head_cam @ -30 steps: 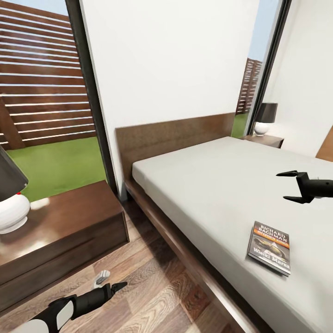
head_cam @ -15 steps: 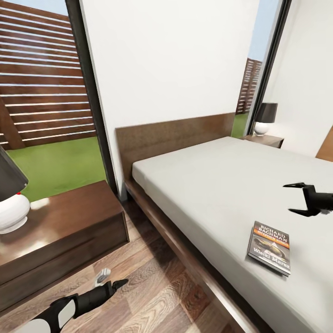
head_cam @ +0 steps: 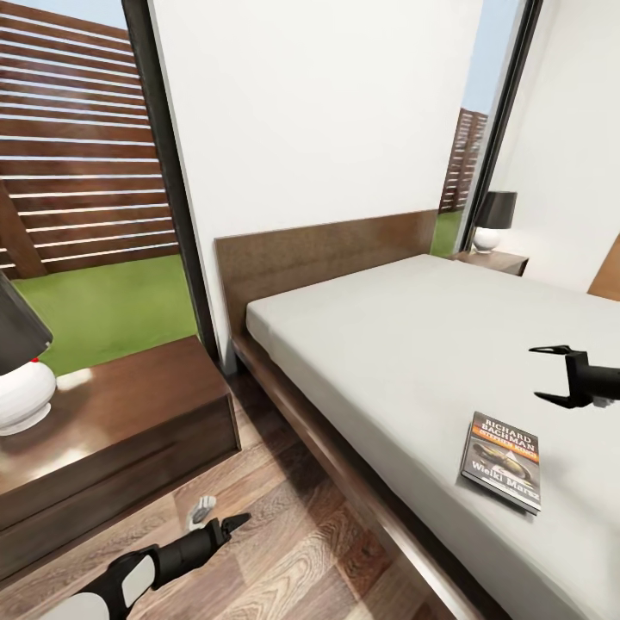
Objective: In the bedroom, move the book from the bed onto either nightstand, and place the two sandals side by side next to the bed.
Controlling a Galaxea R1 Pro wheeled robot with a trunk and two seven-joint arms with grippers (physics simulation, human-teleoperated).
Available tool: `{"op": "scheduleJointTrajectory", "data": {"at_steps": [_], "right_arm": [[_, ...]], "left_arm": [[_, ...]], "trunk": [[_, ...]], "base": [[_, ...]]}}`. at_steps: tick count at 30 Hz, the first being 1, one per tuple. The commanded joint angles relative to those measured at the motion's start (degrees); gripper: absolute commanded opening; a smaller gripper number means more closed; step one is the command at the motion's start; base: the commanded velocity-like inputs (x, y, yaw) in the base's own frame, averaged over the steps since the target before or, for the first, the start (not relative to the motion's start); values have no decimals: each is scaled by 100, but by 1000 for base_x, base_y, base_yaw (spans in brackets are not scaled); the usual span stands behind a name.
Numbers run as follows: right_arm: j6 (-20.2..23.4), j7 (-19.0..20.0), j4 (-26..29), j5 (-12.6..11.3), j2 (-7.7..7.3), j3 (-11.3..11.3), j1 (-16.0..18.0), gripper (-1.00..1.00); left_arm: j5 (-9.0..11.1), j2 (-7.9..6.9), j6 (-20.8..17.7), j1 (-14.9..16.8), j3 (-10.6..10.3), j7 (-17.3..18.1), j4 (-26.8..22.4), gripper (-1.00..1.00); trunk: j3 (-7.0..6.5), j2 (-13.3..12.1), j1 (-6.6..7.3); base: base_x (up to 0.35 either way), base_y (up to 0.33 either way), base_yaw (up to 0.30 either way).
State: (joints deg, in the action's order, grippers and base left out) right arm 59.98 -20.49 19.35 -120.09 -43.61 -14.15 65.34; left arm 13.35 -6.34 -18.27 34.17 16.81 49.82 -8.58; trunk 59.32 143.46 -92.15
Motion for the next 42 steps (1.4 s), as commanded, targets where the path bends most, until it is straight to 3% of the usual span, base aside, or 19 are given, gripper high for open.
{"op": "scheduleJointTrajectory", "data": {"at_steps": [1,9,16,20,31,42], "right_arm": [[2,-33,-20,-62,0,-26,6,100],[2,120,-95,-62,23,-34,-42,100],[2,420,-108,-48,76,-36,-276,100],[2,561,-112,61,124,-36,-353,100],[2,1194,-263,757,173,-21,-403,100],[2,2059,-484,1711,148,0,-407,100]], "left_arm": [[50,6,-57,2,-10,11,-1,100],[60,31,-62,2,-11,17,-3,100],[57,35,-64,2,-16,20,-3,100],[59,35,-69,2,-19,33,-3,100],[55,29,-71,2,-20,53,-3,100],[54,27,-72,2,-26,61,-3,100]], "trunk": [[6,2,1],[6,2,1],[6,2,1],[6,2,1],[6,2,1],[6,2,1]], "base": [[0,0,0],[0,0,0],[0,0,0],[0,0,0],[0,0,0],[0,0,0]]}}
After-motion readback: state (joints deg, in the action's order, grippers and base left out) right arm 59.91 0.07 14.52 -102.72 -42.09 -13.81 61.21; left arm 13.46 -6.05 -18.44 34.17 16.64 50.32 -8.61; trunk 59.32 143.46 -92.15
